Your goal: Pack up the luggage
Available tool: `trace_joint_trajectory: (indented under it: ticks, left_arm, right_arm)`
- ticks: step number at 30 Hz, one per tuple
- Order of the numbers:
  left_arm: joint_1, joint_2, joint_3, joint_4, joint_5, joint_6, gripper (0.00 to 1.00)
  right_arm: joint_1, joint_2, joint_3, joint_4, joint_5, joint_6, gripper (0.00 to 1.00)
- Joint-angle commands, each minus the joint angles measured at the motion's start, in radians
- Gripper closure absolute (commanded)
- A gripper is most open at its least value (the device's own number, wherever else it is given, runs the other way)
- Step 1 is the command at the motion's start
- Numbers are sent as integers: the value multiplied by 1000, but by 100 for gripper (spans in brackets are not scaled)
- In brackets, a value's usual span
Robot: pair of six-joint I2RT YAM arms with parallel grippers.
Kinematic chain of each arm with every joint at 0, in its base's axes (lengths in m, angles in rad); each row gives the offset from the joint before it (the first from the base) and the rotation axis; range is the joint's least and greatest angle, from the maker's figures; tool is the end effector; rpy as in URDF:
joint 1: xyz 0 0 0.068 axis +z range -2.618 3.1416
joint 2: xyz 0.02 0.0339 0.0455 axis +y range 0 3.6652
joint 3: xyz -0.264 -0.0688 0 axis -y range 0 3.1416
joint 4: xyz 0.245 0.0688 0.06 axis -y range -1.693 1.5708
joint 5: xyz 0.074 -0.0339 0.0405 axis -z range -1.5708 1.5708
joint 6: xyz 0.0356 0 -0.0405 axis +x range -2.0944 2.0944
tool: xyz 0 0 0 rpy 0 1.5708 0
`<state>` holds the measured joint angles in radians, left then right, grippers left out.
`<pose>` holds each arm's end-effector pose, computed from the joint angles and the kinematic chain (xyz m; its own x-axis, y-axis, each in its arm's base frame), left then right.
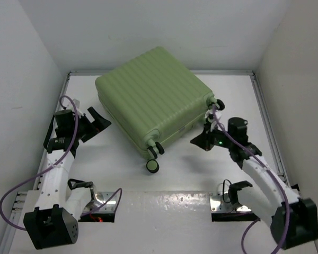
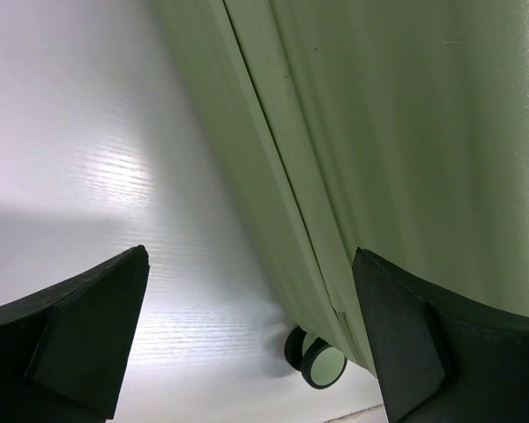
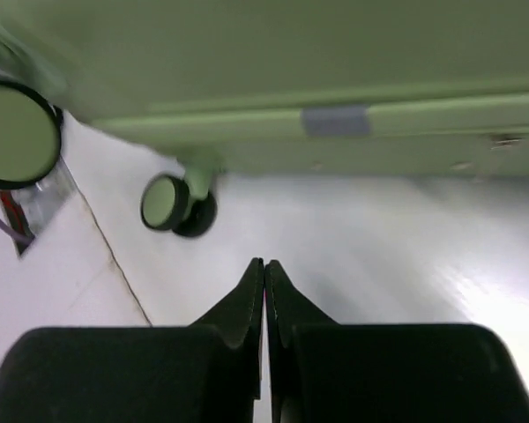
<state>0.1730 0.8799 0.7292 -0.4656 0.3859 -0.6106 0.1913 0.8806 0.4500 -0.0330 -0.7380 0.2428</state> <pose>0.1898 0.0196 0.2777 -0.5485 -0.6351 -0.5438 -0.2092 0.7340 -0.6461 0.1813 0.0595 0.2245 -0.6020 0.0646 -0.7959 -0.6045 0.6144 0.5071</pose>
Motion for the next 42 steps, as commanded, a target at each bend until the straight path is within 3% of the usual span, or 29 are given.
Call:
trace_joint_trajectory:
  ticks: [1,3,7,16,42]
  left_arm:
    - [10,4,56,12,-15,0,0]
    - [10,16,75,12,-34,0,0]
    - [10,16,84,12,-35,0,0]
    - [40,25,73,33,-24,-18,0]
    - [59,125,134,61,-70,-78,0]
  right_arm:
    - [150,104,41,56,260,-34,100]
    - [253,245,87,112,399,-31,100]
    - [388,352,143,249,566,-30,100]
    - [513,598,344,375,837,-57,100]
    - [528,963,780,493,876,-88,100]
